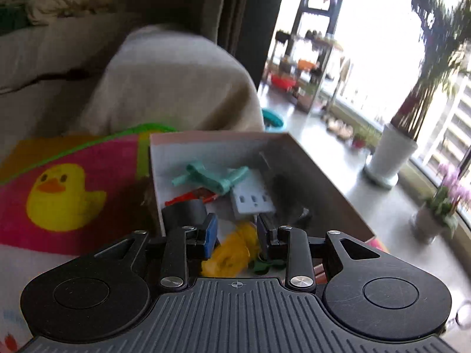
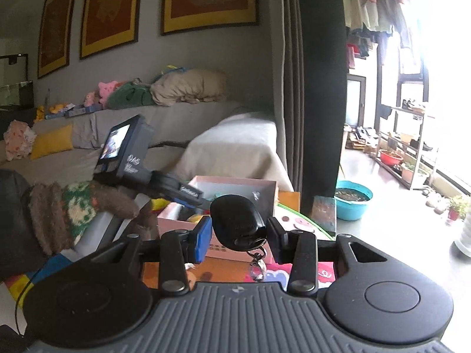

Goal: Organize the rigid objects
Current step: 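Carry the key fob with the right gripper while the left carries the orange lighter to the pink box, then open the left gripper over the pink box while the right drops the key fob in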

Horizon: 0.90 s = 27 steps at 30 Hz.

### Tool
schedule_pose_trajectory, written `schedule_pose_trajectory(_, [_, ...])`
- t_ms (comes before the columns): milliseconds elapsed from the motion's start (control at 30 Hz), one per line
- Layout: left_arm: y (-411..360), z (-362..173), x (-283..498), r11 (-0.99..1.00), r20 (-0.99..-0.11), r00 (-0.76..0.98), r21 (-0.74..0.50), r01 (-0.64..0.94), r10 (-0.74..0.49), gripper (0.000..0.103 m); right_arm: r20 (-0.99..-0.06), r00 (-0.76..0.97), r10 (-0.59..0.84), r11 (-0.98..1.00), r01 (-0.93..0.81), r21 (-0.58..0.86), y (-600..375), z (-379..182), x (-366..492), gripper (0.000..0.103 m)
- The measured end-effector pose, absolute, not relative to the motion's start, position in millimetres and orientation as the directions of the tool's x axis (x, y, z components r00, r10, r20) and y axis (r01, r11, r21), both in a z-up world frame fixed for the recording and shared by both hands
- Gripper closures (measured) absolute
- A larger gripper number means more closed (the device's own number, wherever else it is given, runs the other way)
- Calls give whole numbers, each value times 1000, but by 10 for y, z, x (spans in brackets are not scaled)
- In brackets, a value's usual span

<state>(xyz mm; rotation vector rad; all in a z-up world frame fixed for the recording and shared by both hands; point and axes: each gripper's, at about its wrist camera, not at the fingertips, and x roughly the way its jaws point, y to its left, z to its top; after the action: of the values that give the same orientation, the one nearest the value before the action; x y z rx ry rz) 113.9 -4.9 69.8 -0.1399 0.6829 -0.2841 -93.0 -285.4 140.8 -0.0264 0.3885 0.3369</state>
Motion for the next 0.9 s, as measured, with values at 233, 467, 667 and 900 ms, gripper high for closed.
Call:
schedule_pose_trajectory(233, [420, 705, 192, 951, -495, 815, -222, 217, -302, 71, -383, 868, 318, 947, -311, 81, -2833, 1571, -581, 63])
schedule_pose_trajectory(467, [784, 462, -383, 961, -524, 811, -219, 168, -261, 71, -326, 877, 353, 935, -336, 108, -2423, 2210, 306, 63])
schedule_pose_trajectory(667, [1120, 278, -534, 975, -572, 802, -216, 53, -170, 71, -402, 856, 325, 946, -295, 135, -2081, 2097, 932, 46])
schedule_pose_trajectory(900, [1228, 113, -580, 967, -599, 780, -255, 28, -180, 71, -530, 811, 247, 964, -263, 47, -2004, 1255, 636, 29])
